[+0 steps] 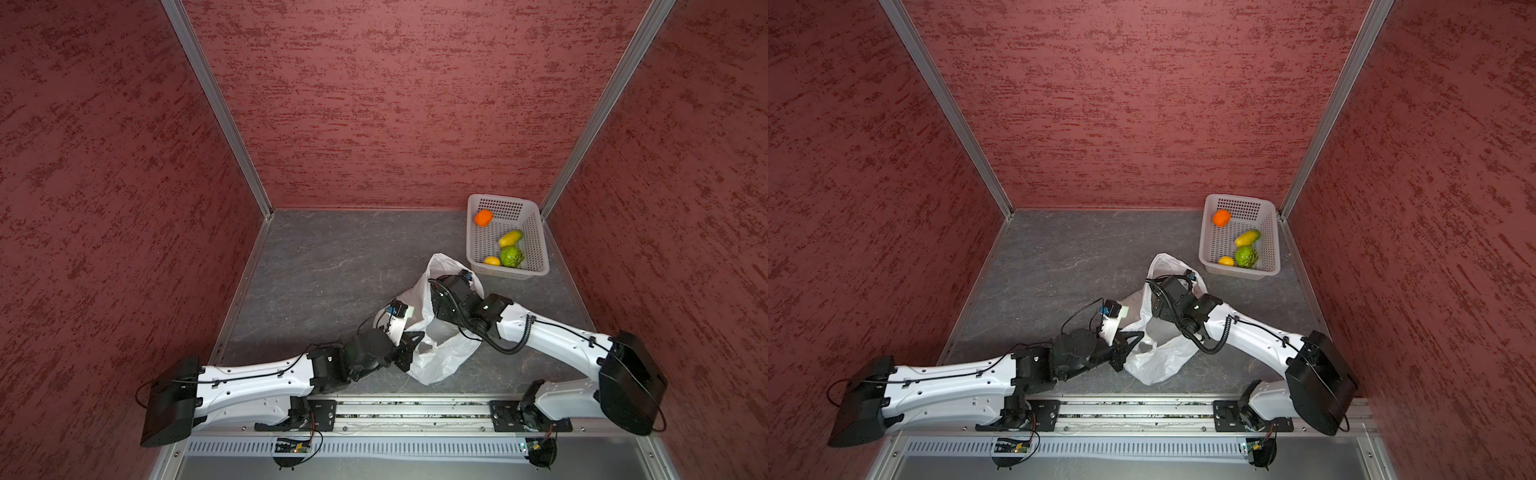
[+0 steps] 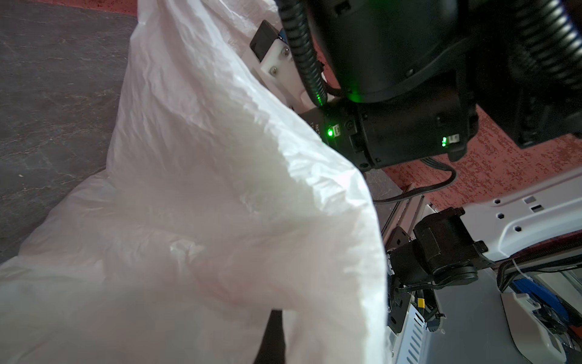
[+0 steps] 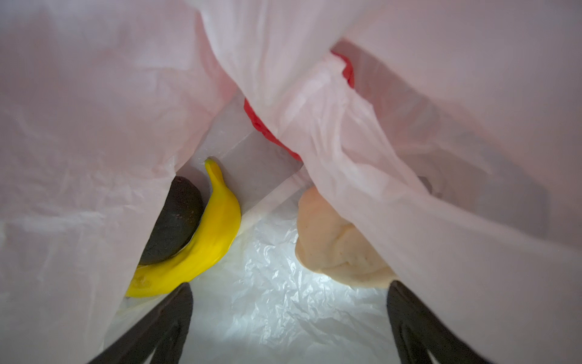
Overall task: Untie the knot of the plastic bag and take out the fruit
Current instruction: Pick up the fruit from the plastic bag.
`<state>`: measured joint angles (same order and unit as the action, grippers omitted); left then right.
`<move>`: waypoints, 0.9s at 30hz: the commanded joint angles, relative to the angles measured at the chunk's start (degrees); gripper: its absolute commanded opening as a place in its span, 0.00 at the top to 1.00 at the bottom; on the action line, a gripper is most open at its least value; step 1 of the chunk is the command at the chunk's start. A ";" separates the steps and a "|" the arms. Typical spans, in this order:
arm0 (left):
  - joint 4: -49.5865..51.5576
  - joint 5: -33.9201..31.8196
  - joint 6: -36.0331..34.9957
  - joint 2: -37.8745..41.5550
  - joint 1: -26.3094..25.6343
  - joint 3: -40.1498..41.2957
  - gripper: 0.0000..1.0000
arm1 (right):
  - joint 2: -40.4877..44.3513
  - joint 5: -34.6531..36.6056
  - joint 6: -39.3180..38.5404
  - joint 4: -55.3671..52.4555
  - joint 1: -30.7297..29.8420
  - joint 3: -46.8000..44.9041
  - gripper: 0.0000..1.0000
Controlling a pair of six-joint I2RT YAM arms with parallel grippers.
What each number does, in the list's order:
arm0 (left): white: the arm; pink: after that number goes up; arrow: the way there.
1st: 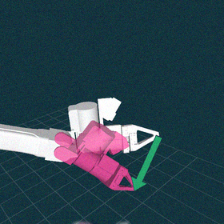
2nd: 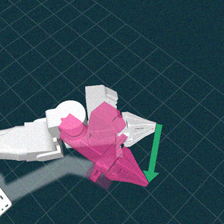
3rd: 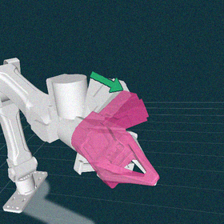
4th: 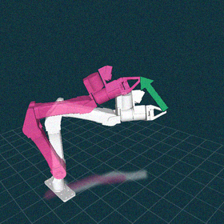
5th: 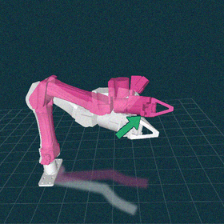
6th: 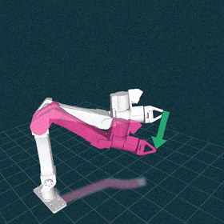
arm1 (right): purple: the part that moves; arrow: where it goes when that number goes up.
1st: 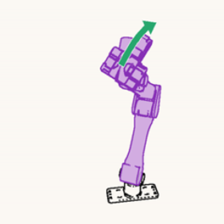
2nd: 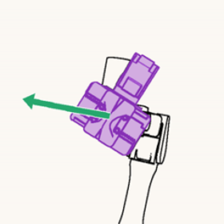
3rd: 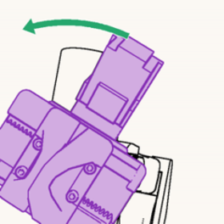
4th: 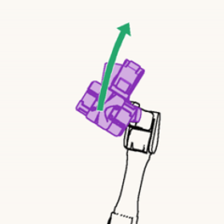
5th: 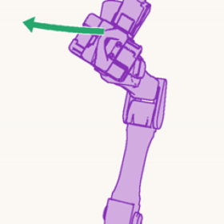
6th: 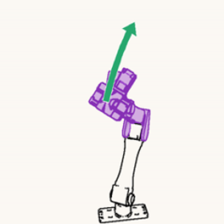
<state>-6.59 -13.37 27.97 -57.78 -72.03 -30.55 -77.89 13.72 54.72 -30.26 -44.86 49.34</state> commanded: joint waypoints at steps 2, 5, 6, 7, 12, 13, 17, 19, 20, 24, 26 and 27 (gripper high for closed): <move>-2.22 1.21 -1.03 -0.40 -0.22 -1.63 1.00 | -3.01 6.38 2.28 0.68 0.72 2.31 0.02; -2.44 1.31 -0.91 -0.41 -0.22 -1.59 1.00 | -5.06 6.04 2.87 3.15 1.25 1.53 0.02; -2.18 1.41 -0.96 -0.32 -0.30 -1.60 1.00 | -6.82 5.60 3.52 3.79 1.40 1.15 0.02; -2.09 1.42 -0.95 -0.20 -0.37 -1.62 1.00 | -7.62 5.37 4.00 4.30 1.44 0.84 0.02; -1.58 1.23 -0.91 0.41 -0.31 -1.22 1.00 | -10.51 3.39 3.11 8.08 1.53 0.19 0.02; -1.57 1.14 -0.92 0.47 -0.34 -1.13 1.00 | -10.71 2.96 2.71 8.82 1.53 0.15 0.02; -2.09 1.10 -0.56 0.16 -0.31 -0.70 1.00 | -11.51 3.66 1.76 9.63 1.54 1.26 0.02; -2.55 1.24 -0.39 -0.04 -0.35 -0.47 1.00 | -12.49 4.12 1.17 9.78 1.57 2.21 0.02; -2.61 1.32 -0.35 -0.11 -0.38 -0.48 1.00 | -13.37 4.22 0.94 9.52 1.68 2.93 0.03; -2.22 1.29 -0.28 0.16 -0.31 -0.44 1.00 | -16.34 3.48 0.73 9.34 2.23 4.44 0.13; -1.72 1.08 -0.37 0.68 -0.31 -0.43 1.00 | -17.24 3.16 1.00 9.46 2.33 4.58 0.25; -1.44 0.98 -0.32 0.86 -0.35 -0.39 1.00 | -17.27 2.91 1.03 9.83 2.29 4.34 0.32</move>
<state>-7.60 -12.47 27.99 -58.02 -72.07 -30.63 -94.39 16.75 54.89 -21.12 -42.94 52.80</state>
